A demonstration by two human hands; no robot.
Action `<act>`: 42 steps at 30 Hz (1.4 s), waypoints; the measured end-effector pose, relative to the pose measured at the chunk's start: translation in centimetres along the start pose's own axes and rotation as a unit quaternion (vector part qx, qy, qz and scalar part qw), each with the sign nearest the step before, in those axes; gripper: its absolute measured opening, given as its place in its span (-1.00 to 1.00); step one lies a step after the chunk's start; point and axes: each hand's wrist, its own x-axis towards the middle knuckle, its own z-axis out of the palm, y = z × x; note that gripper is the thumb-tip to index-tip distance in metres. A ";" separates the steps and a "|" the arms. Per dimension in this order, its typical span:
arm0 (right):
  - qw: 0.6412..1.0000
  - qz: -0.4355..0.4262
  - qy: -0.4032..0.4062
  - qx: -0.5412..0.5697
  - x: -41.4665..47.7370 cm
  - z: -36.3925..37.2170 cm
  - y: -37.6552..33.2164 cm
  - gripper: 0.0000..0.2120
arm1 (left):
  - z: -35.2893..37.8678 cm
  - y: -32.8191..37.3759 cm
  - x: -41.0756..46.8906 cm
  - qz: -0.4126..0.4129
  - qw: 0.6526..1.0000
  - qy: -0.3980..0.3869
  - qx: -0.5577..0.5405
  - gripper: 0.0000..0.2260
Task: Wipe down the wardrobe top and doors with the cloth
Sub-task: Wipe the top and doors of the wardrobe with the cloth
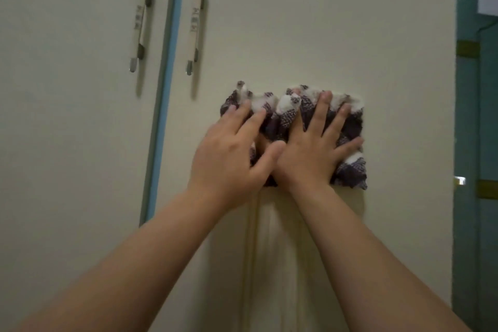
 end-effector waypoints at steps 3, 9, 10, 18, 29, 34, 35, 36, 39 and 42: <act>0.998 -0.062 0.012 0.000 -0.7 0.6 -3.2 -0.17 | -2.0 -3.7 -3.8 -0.068 0.995 0.078 0.006 -0.36; 0.969 -0.243 -0.002 -0.048 -3.7 2.5 -8.4 -0.28 | -2.9 -7.9 -8.2 -0.169 0.983 0.057 -0.050 -0.40; 0.964 -0.261 -0.007 -0.055 -4.4 2.8 -8.7 -0.31 | -3.0 -8.1 -8.5 -0.170 0.982 0.056 -0.053 -0.42; 0.941 -0.332 -0.057 -0.042 -8.2 3.7 -9.0 -0.21 | -3.1 -8.0 -9.2 -0.194 0.980 0.026 -0.022 -0.24; 0.962 -0.270 0.026 -0.027 -8.1 5.1 -6.5 -0.39 | -3.5 -7.0 -11.1 -0.232 0.971 0.034 -0.045 -0.33; 0.975 -0.179 0.127 0.016 -6.6 5.0 0.2 -0.30 | -2.3 -5.4 -11.7 -0.263 0.959 0.011 -0.101 -0.41; 0.978 -0.159 0.135 0.022 -6.4 4.8 1.8 -0.29 | -2.0 -5.2 -11.7 -0.267 0.958 0.014 -0.105 -0.43; 0.981 -0.136 0.138 0.023 -6.2 4.5 3.5 -0.28 | -1.8 -5.0 -11.6 -0.269 0.957 0.017 -0.104 -0.44; 0.991 -0.071 0.116 0.015 -5.9 3.8 8.3 -0.21 | -1.6 -4.9 -11.6 -0.276 0.955 0.022 -0.105 -0.46; 0.995 -0.030 0.095 0.014 -5.9 3.0 12.3 -0.18 | -1.5 -4.8 -11.4 -0.285 0.952 0.021 -0.113 -0.47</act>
